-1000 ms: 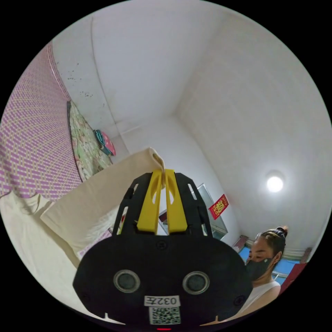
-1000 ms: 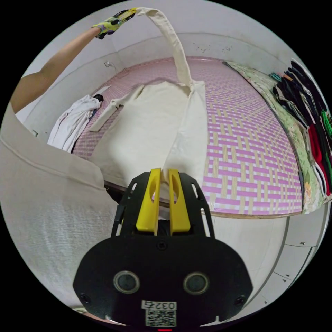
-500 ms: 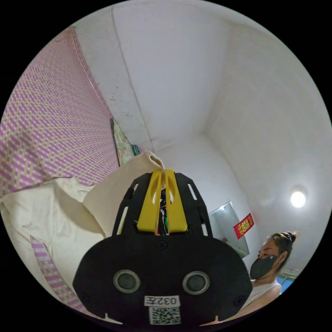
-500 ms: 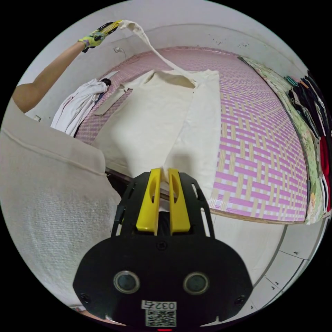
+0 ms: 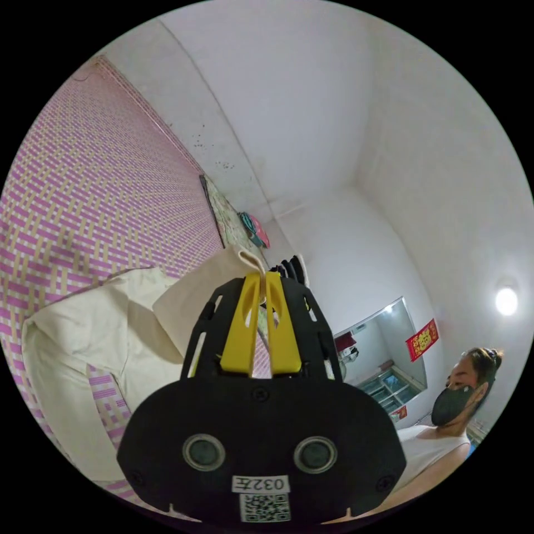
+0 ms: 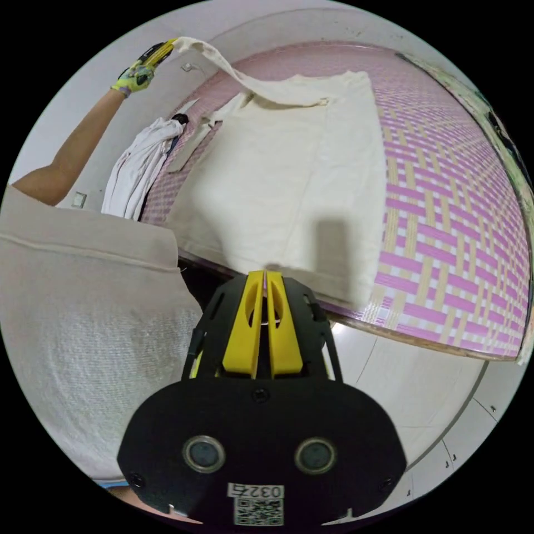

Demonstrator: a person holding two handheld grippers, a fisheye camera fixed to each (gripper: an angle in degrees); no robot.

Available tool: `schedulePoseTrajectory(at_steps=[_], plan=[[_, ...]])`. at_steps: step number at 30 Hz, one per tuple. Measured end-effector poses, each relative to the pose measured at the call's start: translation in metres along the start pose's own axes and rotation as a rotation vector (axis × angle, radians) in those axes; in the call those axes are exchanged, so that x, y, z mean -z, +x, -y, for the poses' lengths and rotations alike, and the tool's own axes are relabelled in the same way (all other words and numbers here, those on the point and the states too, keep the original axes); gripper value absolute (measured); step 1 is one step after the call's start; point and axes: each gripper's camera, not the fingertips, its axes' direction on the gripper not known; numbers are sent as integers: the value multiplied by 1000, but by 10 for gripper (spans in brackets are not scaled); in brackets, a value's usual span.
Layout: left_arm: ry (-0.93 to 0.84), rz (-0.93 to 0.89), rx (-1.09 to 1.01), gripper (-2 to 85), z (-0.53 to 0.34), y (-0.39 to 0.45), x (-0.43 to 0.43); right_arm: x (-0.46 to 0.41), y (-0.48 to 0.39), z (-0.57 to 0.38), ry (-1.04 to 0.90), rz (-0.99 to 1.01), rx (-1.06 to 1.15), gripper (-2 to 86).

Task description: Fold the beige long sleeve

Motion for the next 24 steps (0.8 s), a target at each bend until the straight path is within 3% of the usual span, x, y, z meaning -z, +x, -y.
schedulePoseTrajectory(at_steps=[8,12,20,24], plan=[[-105,-31,-116,-13,-29,25,-40,30,73,-13,192,-56,-191,-10],[-181,-51,-183,-13,-54,47,-73,-4,121,-1,79,14,-232,-10],[-181,217,-229,-14,-93,96,-108,12,201,39,115,210,-91,-10],[-260,276,-417,-15,-120,172,-154,27,269,94,121,264,3,-10]])
